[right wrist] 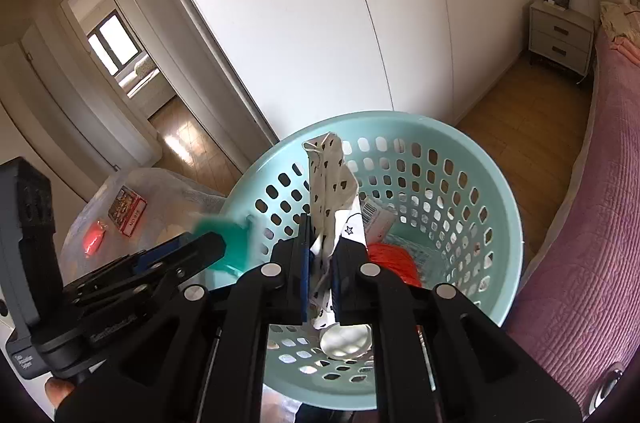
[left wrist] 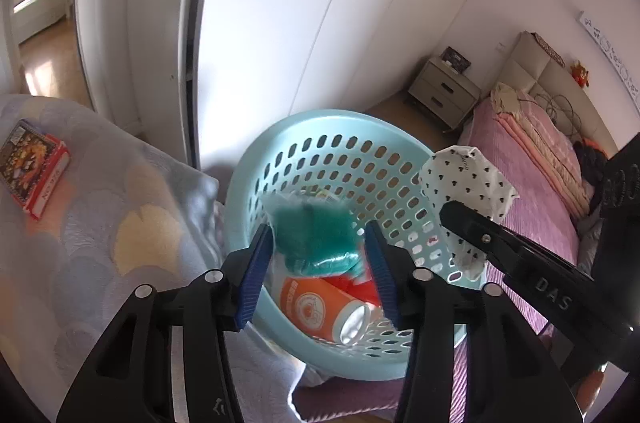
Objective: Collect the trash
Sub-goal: 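Carry packet and napkin to the basket and open both tools, then move both tools back toward the pink packet and snack box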
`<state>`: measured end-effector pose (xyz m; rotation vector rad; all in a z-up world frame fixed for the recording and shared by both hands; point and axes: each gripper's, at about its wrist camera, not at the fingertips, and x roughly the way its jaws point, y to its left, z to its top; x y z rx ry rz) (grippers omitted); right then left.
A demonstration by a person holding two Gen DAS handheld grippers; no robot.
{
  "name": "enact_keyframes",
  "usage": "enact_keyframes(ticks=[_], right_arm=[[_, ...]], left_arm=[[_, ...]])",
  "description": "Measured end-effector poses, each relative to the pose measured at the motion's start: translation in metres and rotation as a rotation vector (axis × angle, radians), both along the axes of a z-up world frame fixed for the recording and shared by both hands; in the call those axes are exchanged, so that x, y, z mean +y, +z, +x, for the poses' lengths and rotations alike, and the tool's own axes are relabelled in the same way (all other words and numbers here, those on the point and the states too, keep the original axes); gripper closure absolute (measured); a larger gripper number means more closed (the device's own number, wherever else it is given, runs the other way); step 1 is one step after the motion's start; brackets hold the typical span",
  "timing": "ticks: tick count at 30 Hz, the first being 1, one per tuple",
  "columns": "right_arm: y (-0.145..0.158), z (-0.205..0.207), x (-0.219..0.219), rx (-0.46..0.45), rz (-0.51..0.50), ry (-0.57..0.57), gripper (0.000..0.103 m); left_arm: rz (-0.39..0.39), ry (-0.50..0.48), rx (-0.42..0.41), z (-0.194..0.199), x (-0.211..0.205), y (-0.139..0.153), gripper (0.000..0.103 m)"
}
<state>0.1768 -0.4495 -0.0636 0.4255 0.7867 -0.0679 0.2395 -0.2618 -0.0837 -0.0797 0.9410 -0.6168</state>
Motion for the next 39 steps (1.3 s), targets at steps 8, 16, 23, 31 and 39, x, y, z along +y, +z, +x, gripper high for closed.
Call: enact_keyframes(ticks=[8, 16, 23, 31, 39], right_arm=[[-0.01, 0.009, 0.008, 0.018, 0.004, 0.004, 0.051], [-0.004, 0.0, 0.023, 0.004, 0.024, 0.033, 0.051], [0.012, 0.001, 0.071, -0.032, -0.004, 0.124, 0.049], [0.008, 0.02, 0.149, -0.078, -0.046, 0.243, 0.048], [-0.014, 0.054, 0.201, -0.081, -0.066, 0.306, 0.048]], left_arm=[[-0.025, 0.032, -0.041, -0.008, 0.029, 0.019, 0.032], [-0.06, 0.096, -0.075, -0.022, 0.078, 0.033, 0.029], [-0.05, 0.193, -0.121, -0.027, 0.133, 0.043, 0.029], [-0.007, 0.334, -0.154, -0.024, 0.196, 0.04, 0.029], [0.058, 0.424, -0.102, 0.009, 0.232, 0.024, 0.027]])
